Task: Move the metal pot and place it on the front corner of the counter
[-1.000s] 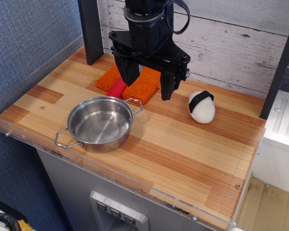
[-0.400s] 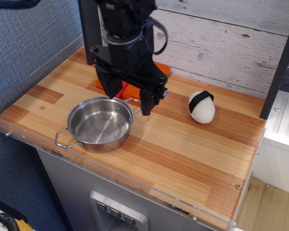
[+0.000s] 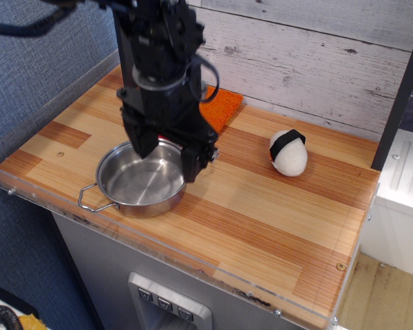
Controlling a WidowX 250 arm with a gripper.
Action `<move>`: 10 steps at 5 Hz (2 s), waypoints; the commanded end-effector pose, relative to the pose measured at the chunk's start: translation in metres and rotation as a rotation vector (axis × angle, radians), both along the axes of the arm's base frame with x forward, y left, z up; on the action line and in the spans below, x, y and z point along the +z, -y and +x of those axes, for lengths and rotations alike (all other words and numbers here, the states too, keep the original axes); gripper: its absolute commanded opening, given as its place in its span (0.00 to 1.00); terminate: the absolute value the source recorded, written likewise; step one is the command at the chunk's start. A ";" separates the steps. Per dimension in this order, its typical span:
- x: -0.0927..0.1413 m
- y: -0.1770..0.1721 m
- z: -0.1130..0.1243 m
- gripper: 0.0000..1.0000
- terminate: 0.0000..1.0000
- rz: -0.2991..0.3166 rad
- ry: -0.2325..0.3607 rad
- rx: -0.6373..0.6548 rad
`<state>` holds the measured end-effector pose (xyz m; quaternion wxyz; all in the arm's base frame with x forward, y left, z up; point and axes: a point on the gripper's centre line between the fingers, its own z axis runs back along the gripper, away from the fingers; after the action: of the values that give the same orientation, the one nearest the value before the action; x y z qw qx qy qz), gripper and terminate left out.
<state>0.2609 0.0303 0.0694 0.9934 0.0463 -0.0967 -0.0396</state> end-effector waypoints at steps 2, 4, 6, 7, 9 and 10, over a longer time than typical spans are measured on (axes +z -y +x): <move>-0.033 0.004 0.018 1.00 0.00 -0.018 -0.042 -0.011; -0.035 0.006 0.019 0.00 0.00 -0.018 -0.057 -0.016; -0.036 0.017 0.022 0.00 0.00 -0.018 -0.058 -0.025; -0.037 0.019 0.022 0.00 0.00 -0.022 -0.061 -0.024; -0.002 0.015 0.010 0.00 0.00 0.087 -0.047 0.048; 0.030 0.016 -0.005 0.00 0.00 0.138 0.037 0.081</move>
<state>0.2540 0.0140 0.0937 0.9883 0.1215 -0.0926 -0.0056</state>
